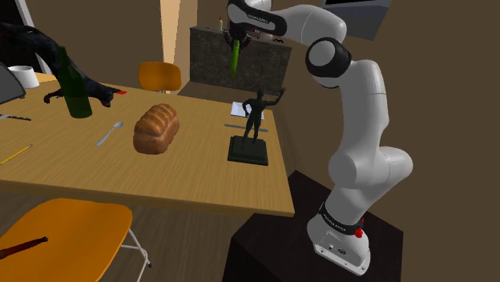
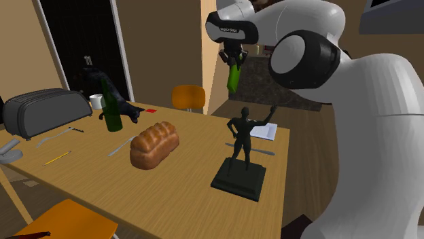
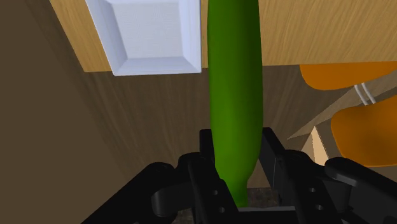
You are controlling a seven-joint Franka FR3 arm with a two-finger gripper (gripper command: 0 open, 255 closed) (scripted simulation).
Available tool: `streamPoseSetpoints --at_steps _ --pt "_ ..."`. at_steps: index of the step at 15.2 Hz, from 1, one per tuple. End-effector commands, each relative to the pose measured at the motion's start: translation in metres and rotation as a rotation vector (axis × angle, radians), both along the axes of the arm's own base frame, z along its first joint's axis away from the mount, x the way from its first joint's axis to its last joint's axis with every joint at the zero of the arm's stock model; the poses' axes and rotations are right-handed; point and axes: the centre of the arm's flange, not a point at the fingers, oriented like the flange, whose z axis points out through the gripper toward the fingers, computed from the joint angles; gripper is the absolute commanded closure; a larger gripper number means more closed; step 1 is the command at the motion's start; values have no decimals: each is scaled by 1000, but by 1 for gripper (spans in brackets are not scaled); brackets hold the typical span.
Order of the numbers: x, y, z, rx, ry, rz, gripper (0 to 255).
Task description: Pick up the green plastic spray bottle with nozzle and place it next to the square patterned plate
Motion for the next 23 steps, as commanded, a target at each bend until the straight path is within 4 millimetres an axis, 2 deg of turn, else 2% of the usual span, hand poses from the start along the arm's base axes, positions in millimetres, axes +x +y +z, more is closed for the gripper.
streamPoseSetpoints --at_steps 1,23 --pt "0 0 -10 0 -1 0 255" --pt "0 0 -127 0 -1 0 255"
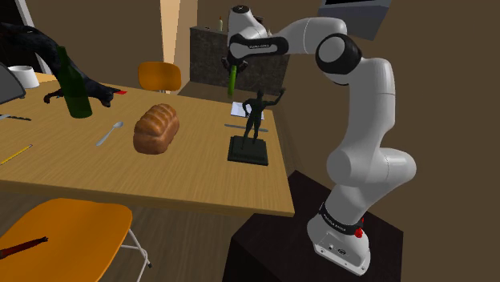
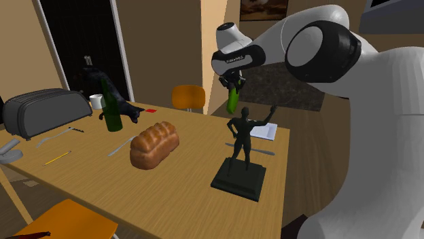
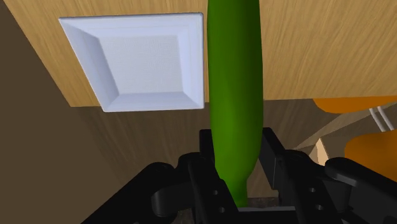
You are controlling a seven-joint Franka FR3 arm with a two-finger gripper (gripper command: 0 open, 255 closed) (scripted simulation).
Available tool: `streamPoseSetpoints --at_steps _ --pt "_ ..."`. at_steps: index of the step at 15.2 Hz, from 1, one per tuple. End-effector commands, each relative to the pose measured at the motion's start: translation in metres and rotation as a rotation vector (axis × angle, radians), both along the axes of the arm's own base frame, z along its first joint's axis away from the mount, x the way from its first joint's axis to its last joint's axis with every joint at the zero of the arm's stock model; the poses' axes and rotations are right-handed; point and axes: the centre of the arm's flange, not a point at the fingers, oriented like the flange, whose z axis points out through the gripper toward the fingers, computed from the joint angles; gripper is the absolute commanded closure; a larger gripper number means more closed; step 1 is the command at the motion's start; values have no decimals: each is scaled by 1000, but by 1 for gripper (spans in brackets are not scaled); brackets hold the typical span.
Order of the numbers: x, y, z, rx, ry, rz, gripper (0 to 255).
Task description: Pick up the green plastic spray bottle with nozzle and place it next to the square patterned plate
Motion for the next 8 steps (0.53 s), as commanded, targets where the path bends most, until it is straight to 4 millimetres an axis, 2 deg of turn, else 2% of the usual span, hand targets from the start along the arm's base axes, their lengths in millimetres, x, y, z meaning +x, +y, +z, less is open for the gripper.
streamPoseSetpoints --at_steps 1,8 --pt "2 0 -11 0 -1 0 255" --pt "2 0 -48 0 -1 0 255"
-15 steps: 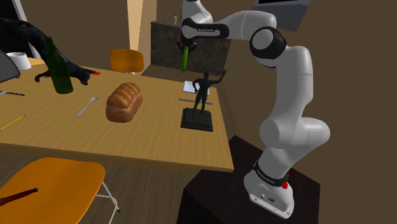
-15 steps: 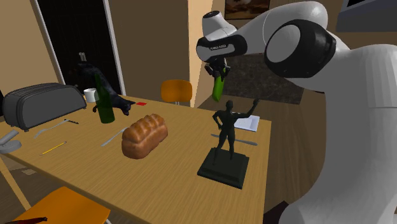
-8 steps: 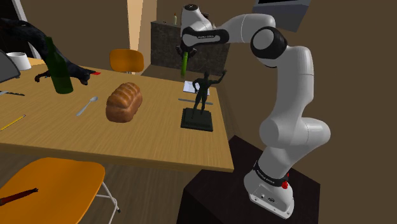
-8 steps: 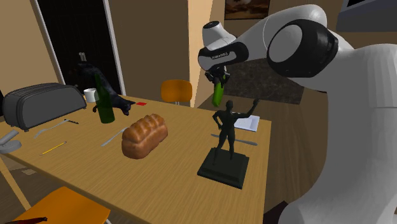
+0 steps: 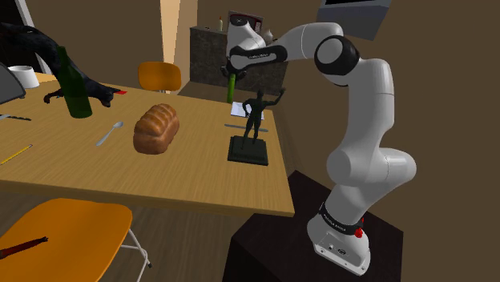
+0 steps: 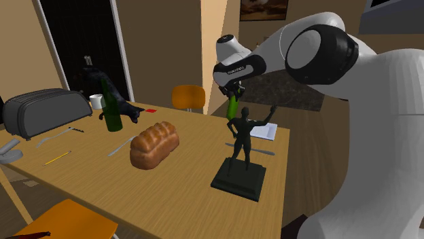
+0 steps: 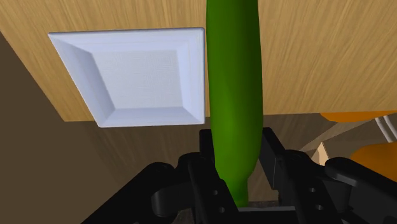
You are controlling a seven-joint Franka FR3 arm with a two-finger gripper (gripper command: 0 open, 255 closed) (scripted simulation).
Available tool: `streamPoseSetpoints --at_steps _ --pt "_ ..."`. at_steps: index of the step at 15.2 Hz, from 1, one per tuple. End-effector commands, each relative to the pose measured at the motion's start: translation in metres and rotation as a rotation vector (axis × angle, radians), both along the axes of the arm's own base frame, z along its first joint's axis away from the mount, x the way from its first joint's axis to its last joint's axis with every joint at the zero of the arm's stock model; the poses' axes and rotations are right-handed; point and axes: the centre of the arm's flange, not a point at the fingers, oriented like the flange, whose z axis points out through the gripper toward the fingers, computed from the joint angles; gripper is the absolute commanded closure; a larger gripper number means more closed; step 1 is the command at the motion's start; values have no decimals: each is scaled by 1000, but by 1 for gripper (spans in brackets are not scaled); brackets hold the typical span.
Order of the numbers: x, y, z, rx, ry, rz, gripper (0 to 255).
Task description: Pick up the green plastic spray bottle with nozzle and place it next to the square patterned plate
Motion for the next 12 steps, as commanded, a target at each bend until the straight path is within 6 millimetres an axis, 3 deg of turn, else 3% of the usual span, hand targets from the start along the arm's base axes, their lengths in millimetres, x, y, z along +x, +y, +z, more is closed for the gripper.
streamPoseSetpoints --at_steps 1,12 --pt "1 1 -11 0 -1 0 255" --pt "1 1 -69 0 -1 0 255"
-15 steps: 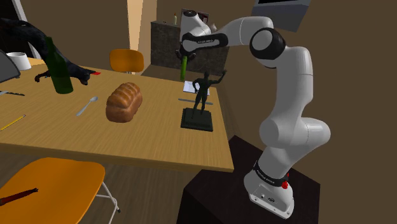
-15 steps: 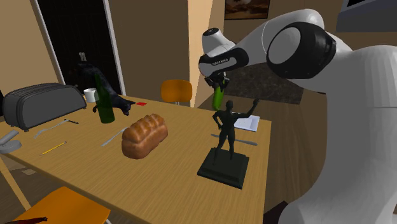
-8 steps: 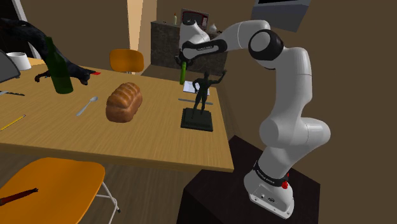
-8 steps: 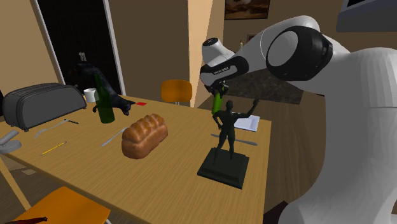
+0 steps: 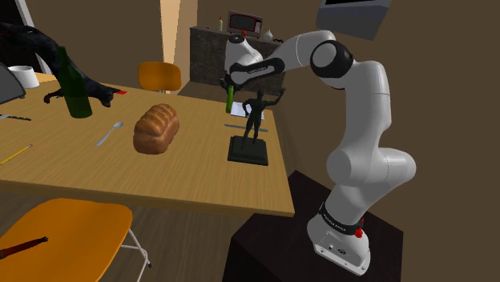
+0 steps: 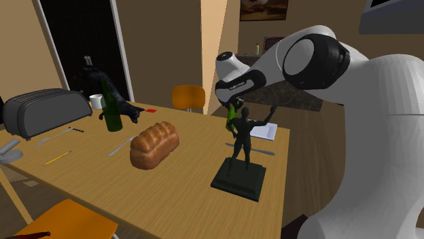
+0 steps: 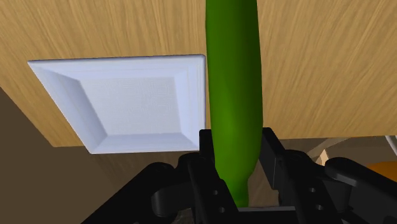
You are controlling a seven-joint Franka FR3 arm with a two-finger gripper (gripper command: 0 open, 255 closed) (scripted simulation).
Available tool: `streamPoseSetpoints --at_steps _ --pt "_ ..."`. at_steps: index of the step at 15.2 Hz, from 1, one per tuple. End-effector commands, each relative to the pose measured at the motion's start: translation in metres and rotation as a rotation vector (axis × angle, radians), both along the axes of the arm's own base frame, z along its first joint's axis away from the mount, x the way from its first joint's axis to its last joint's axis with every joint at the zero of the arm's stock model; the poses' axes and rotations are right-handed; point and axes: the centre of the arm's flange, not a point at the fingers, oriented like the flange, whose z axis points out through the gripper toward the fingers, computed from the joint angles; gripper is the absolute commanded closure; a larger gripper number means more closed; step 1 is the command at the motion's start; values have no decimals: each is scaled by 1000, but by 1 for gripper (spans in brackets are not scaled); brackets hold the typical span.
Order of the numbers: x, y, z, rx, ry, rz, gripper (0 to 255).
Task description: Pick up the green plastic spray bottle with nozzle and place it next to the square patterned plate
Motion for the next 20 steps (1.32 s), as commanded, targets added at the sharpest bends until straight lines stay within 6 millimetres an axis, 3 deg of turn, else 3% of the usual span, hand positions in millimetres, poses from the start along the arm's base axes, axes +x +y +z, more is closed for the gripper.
streamPoseSetpoints --at_steps 1,10,17,18,20 --pt "0 0 -10 0 -1 0 255" --pt "0 0 -56 0 -1 0 255" --pt "0 0 -56 0 -1 0 255" --pt "-1 2 -57 0 -1 0 0" --pt "1 1 -57 0 -1 0 0"
